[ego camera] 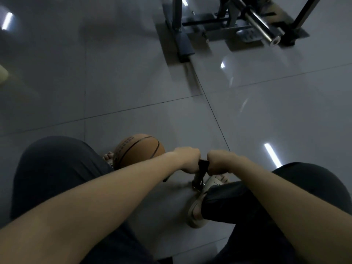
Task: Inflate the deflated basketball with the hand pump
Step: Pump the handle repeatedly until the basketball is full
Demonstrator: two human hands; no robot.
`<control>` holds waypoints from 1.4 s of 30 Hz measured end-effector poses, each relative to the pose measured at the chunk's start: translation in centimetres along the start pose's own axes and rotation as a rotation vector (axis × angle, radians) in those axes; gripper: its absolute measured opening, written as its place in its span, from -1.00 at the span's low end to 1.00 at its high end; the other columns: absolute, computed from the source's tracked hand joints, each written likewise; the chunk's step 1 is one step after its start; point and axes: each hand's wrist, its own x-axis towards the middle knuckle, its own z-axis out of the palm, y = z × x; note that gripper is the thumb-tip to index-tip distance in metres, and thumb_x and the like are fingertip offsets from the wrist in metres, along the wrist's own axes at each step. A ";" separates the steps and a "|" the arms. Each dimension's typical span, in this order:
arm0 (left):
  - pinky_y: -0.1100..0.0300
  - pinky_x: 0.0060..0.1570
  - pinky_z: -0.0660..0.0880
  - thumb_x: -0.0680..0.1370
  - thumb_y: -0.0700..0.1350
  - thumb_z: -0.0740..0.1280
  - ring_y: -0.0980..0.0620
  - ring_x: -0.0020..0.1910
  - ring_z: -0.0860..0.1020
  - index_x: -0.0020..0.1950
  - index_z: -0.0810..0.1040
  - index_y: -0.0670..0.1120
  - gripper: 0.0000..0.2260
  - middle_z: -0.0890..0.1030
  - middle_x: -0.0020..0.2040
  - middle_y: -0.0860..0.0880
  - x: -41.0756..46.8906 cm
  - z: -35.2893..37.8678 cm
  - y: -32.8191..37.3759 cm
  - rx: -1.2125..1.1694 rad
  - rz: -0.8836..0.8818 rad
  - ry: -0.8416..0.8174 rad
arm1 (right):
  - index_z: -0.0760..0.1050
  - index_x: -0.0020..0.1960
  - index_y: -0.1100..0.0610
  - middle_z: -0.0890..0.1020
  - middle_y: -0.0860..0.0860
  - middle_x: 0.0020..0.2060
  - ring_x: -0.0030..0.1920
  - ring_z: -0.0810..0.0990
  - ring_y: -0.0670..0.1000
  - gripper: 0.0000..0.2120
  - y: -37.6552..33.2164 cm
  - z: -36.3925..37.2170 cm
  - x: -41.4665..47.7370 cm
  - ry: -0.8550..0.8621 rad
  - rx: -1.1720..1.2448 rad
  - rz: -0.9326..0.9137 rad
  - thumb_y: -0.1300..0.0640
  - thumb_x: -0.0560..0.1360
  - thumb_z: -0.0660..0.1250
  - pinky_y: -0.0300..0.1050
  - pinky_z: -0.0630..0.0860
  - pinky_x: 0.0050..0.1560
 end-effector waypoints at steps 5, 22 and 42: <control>0.19 -0.41 0.37 0.53 -0.10 0.41 0.01 -0.38 0.46 -0.20 0.55 -0.11 -0.85 0.52 -0.34 -0.03 -2.7 -7.4 0.8 -0.080 0.033 0.029 | 0.54 -0.16 0.23 0.48 0.04 -0.44 -0.49 0.41 -0.01 -0.91 0.6 -7.2 -4.5 0.014 0.136 -0.012 0.23 0.44 0.44 -0.16 0.40 -0.46; 0.14 -0.37 0.42 0.51 -0.08 0.31 -0.06 -0.30 0.53 -0.19 0.44 -0.09 -0.87 0.55 -0.24 -0.05 2.5 0.8 -0.8 -0.038 -0.011 0.012 | 0.35 -0.21 0.07 0.53 0.01 -0.28 -0.19 0.59 0.06 -0.84 0.8 0.9 2.8 0.108 -0.022 -0.009 0.10 0.48 0.30 -0.04 0.59 -0.10; 0.17 -0.38 0.36 0.54 -0.08 0.33 -0.02 -0.34 0.47 -0.23 0.42 -0.07 -0.82 0.53 -0.25 -0.05 -1.7 0.1 1.2 0.084 0.023 -0.003 | 0.43 -0.21 0.11 0.49 0.01 -0.36 -0.27 0.53 0.08 -0.85 0.0 1.6 -1.7 0.054 -0.010 0.004 0.10 0.47 0.36 -0.07 0.49 -0.25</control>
